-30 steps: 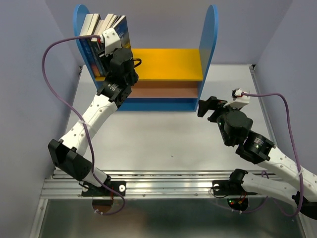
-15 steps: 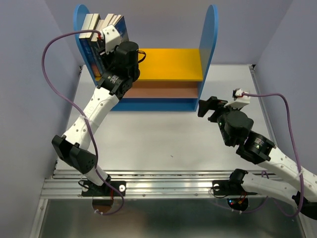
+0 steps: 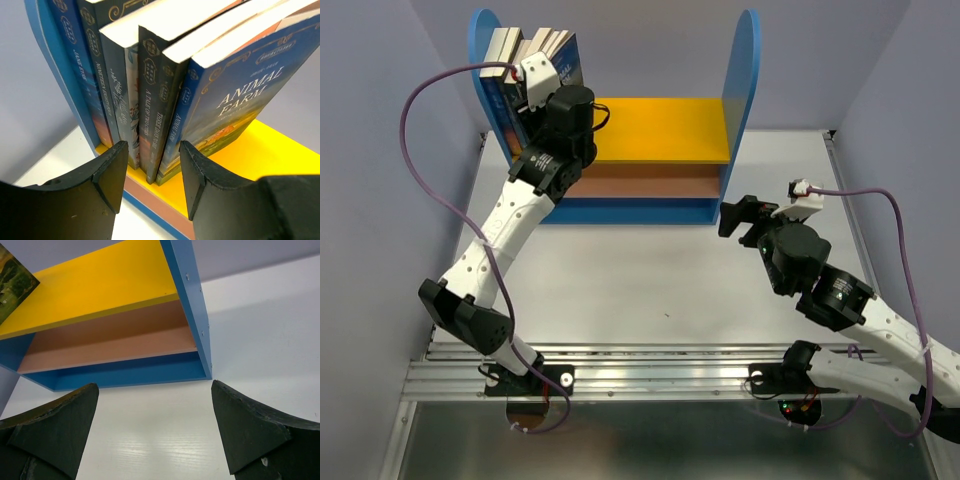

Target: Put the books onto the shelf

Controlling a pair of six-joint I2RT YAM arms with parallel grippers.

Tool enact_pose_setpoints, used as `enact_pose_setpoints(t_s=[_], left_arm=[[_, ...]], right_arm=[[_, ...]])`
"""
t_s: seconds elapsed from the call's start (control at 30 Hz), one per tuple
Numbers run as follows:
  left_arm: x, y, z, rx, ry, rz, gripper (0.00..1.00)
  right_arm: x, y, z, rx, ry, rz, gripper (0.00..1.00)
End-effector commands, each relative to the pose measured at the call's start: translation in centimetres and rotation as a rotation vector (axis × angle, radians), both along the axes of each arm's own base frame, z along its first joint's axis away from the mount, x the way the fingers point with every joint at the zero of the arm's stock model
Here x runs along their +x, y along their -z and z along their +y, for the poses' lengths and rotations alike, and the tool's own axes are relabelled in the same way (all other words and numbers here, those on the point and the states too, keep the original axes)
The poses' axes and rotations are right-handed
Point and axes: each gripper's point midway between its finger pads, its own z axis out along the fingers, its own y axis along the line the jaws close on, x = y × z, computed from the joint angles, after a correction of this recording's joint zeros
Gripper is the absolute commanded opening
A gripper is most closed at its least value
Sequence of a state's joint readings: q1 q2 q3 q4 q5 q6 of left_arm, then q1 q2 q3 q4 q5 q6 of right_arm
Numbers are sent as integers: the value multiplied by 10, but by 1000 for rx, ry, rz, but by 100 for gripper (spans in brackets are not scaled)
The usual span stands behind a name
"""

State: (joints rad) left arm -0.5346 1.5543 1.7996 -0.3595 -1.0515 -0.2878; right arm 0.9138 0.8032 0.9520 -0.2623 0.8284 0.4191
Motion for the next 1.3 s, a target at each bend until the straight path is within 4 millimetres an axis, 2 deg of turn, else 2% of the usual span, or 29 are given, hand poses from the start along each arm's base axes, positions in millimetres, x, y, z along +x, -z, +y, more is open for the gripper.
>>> enact_pose_setpoints(t_s=[0.0, 0.27, 0.6, 0.83, 1.13, 1.27], left_arm=[[-16, -30, 9, -63, 22, -92, 57], [-13, -32, -2, -67, 94, -100, 58], [1, -26, 0, -55, 62, -66, 60], [2, -24, 11, -62, 14, -58, 60], [0, -19, 39, -105, -104, -40, 55], [0, -14, 39, -117, -98, -22, 53]], right_arm=[[-1, -5, 0, 23, 2, -12, 100], [-1, -3, 2, 18, -6, -9, 100], [-2, -2, 0, 16, -5, -11, 100], [-1, -2, 0, 15, -5, -10, 100], [-1, 1, 3, 11, -11, -4, 100], [0, 0, 4, 13, -14, -3, 100]])
